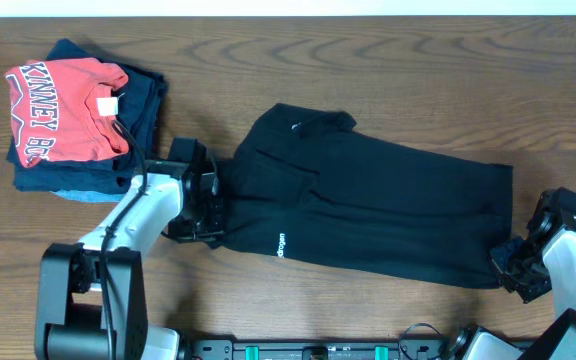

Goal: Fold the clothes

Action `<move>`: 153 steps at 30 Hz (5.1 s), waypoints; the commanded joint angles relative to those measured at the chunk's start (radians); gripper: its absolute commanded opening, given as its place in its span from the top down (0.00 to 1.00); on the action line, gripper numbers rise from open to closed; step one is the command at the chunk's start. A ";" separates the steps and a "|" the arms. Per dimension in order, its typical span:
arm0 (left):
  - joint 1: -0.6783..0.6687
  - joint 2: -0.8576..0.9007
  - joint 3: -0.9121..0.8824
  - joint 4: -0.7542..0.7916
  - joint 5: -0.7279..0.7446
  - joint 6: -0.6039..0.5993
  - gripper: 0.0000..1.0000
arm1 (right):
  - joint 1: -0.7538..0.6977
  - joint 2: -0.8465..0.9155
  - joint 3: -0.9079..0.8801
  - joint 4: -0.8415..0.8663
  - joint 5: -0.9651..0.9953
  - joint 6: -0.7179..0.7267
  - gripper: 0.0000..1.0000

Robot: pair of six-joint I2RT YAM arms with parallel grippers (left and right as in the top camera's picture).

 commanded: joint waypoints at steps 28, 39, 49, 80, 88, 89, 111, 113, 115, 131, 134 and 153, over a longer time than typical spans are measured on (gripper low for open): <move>0.007 -0.097 0.053 -0.064 0.029 -0.002 0.53 | -0.013 0.005 0.018 0.021 0.019 -0.056 0.80; -0.036 -0.084 -0.079 0.074 0.027 -0.002 0.55 | -0.013 0.005 0.018 0.022 0.010 -0.056 0.83; -0.024 -0.094 -0.049 -0.034 0.028 0.010 0.94 | -0.013 0.005 0.018 0.005 0.010 -0.055 0.95; -0.015 -0.109 0.080 0.109 0.109 0.007 0.48 | -0.012 -0.102 0.267 -0.042 -0.219 -0.209 0.59; -0.045 -0.028 0.041 0.127 0.067 0.025 0.47 | -0.012 -0.014 0.127 0.185 -0.288 -0.241 0.60; -0.045 -0.013 0.037 0.131 0.053 0.025 0.47 | -0.012 -0.002 0.115 0.220 -0.290 -0.246 0.60; -0.105 0.045 0.360 0.377 0.185 0.025 0.37 | 0.017 0.242 0.425 0.333 -0.642 -0.259 0.39; -0.128 0.085 0.360 0.457 0.185 0.025 0.37 | 0.032 0.267 0.435 0.320 -0.656 -0.281 0.38; -0.143 0.131 0.360 0.507 0.184 0.025 0.37 | 0.041 0.278 0.435 0.298 -0.657 -0.292 0.37; -0.172 0.430 0.360 0.766 0.219 -0.120 0.32 | 0.049 0.279 0.435 0.151 -0.534 -0.356 0.32; -0.190 0.443 0.360 0.766 0.218 -0.120 0.28 | 0.049 0.279 0.435 0.154 -0.513 -0.356 0.32; -0.216 0.446 0.366 0.787 0.212 -0.169 0.94 | 0.050 0.279 0.419 0.285 -0.395 -0.350 0.32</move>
